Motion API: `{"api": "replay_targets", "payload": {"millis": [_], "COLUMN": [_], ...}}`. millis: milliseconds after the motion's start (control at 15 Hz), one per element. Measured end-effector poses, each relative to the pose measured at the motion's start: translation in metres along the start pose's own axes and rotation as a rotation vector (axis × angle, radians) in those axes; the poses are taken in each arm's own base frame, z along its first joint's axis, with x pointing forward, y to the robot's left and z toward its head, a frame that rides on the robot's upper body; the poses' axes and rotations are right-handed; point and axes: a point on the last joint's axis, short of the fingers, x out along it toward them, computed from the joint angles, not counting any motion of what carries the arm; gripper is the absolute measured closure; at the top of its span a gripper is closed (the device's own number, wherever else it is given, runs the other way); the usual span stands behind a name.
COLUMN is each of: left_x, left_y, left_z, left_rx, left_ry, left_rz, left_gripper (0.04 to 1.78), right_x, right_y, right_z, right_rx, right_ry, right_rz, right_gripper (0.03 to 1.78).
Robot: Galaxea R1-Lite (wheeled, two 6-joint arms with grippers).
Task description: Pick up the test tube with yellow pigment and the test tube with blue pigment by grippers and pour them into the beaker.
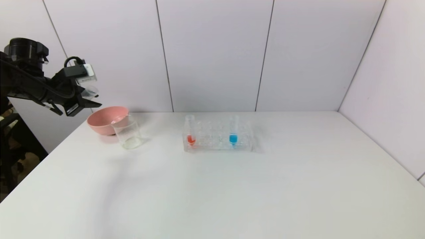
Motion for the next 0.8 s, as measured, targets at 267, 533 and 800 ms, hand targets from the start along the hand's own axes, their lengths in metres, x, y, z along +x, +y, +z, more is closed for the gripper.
{"api": "replay_targets", "payload": {"millis": [267,533,800], "left_x": [0.004,0.010,0.017], "left_y": [0.002,0.004,0.004], "left_z": [-0.002,-0.004,-0.008], "left_rx": [0.082,0.120,0.120], "left_ry": [0.031,0.051,0.070], "left_rz": [-0.067,-0.113,-0.119], "left_gripper": [1.27,1.27,1.27], "right_x": [0.000,0.000,0.000], "right_y": [0.000,0.000,0.000], "right_z": [0.000,0.000,0.000], "right_rx": [0.000,0.000,0.000], "right_ry": [0.000,0.000,0.000], "right_rz": [0.000,0.000,0.000], "right_gripper": [0.10,0.10,0.10]}}
